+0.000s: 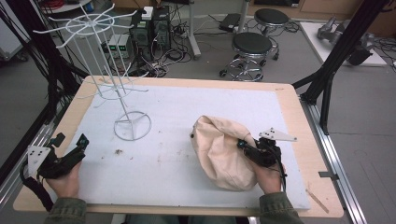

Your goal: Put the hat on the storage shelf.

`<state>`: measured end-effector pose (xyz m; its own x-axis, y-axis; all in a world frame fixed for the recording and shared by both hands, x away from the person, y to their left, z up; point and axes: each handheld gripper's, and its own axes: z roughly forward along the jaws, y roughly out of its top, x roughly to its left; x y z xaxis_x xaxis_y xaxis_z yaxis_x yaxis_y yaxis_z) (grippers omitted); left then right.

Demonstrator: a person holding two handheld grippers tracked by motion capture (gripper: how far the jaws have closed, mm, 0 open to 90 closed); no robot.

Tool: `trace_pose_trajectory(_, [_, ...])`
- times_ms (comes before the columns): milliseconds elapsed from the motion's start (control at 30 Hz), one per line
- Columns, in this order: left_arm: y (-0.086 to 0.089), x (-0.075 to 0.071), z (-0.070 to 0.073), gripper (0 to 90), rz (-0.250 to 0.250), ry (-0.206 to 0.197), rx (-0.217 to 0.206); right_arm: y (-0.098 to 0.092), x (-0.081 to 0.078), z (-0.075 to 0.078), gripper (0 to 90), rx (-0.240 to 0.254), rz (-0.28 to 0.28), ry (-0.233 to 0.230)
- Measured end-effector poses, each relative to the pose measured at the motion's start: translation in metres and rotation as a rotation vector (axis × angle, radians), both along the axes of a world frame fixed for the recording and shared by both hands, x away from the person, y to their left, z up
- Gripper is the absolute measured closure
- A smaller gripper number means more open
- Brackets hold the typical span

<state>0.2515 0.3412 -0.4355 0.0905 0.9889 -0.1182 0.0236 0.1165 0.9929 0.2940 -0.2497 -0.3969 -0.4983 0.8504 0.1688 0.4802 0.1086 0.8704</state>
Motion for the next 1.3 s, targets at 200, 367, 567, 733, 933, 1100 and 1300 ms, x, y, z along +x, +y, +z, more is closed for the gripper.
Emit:
trace_pose_trajectory(200, [-0.001, 0.000, -0.001, 21.8, 0.000, 0.001, -0.002, 0.002, -0.001, 0.011, 75.6, 0.015, -0.017, -0.067])
trace_pose_trajectory(367, [-0.002, 0.001, -0.001, 21.8, -0.005, 0.000, -0.007, 0.002, 0.002, 0.027, 75.6, 0.049, -0.051, -0.133])
trace_pose_trajectory(567, [-0.002, 0.001, -0.001, 21.8, -0.007, -0.002, -0.012, 0.006, 0.005, 0.052, 75.5, 0.104, -0.072, -0.214])
trace_pose_trajectory(733, [0.000, -0.001, -0.001, 21.8, -0.001, -0.004, -0.024, 0.013, 0.006, 0.069, 75.4, 0.134, -0.067, -0.282])
trace_pose_trajectory(933, [0.000, -0.001, -0.001, 21.8, -0.001, -0.007, -0.033, 0.024, 0.007, 0.091, 75.3, 0.165, -0.051, -0.352])
trace_pose_trajectory(1100, [0.000, 0.000, -0.001, 21.8, -0.002, -0.007, -0.032, 0.032, 0.013, 0.105, 75.2, 0.183, -0.037, -0.382])
trace_pose_trajectory(1300, [0.001, 0.000, -0.001, 21.8, -0.003, -0.008, -0.037, 0.044, 0.019, 0.117, 75.0, 0.193, -0.031, -0.407])
